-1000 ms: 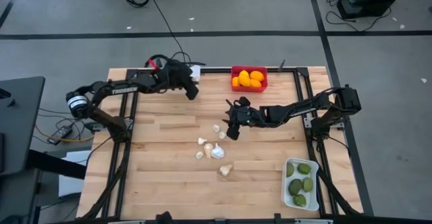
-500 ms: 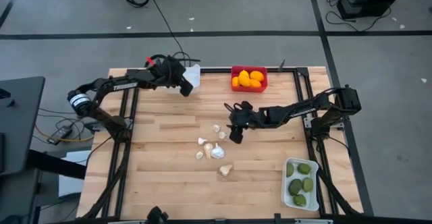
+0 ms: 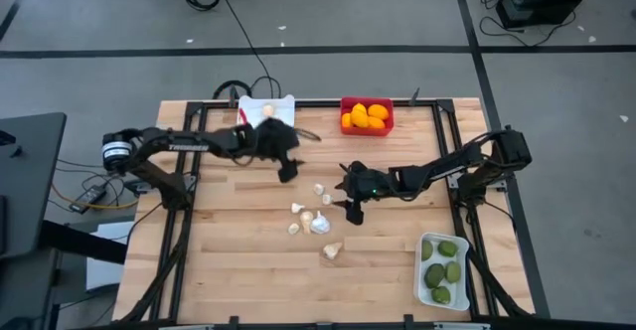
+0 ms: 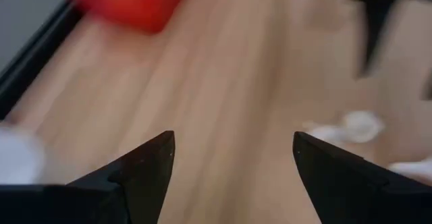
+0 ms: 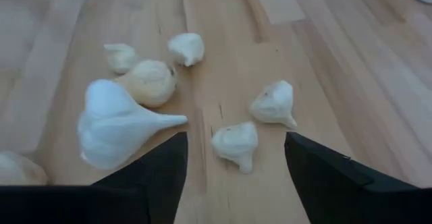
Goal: Sort produce into baskets
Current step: Put the white garlic into the top white bin
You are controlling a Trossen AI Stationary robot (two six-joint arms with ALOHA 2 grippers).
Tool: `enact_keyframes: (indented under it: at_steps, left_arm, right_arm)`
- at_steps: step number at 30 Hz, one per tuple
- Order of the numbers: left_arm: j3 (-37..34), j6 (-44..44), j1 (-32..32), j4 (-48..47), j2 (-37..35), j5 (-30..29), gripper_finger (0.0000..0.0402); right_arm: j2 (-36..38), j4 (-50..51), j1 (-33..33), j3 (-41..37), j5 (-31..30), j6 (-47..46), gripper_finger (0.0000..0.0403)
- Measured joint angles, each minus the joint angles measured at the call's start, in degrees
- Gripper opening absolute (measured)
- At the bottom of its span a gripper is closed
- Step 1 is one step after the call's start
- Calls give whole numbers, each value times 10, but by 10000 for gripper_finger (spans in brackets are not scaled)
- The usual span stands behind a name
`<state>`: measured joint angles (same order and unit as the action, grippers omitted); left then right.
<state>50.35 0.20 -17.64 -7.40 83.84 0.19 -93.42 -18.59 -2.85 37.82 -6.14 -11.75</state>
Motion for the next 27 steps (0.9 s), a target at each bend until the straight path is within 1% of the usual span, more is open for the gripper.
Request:
enact_keyframes:
  at_steps: [4,7,9,12,15,18,20,22,27]
  left_arm:
    - [0,8,54,36,23,0,305]
    - [0,5,80,57,41,-4,305]
    - [0,-4,93,69,54,-11,305]
    - [0,-9,107,80,75,-21,305]
    - [0,-11,118,101,98,-30,305]
    - [0,-11,127,114,116,-30,303]
    - [0,-6,132,119,123,-30,301]
    - [0,6,134,119,127,-31,296]
    - [0,52,142,128,130,-15,283]
  right_arm:
    - [-42,-19,-1,4,-3,3,279]
    - [-84,-45,3,9,-20,-5,283]
    - [-103,-46,11,13,-9,-5,283]
    - [-121,-74,21,14,34,-5,283]
    - [-134,-102,25,15,41,2,281]
    - [-135,-104,27,15,37,-2,271]
    - [-134,-103,29,15,31,-2,252]
    - [-134,-101,31,15,29,-1,223]
    - [-134,-104,42,15,28,4,116]
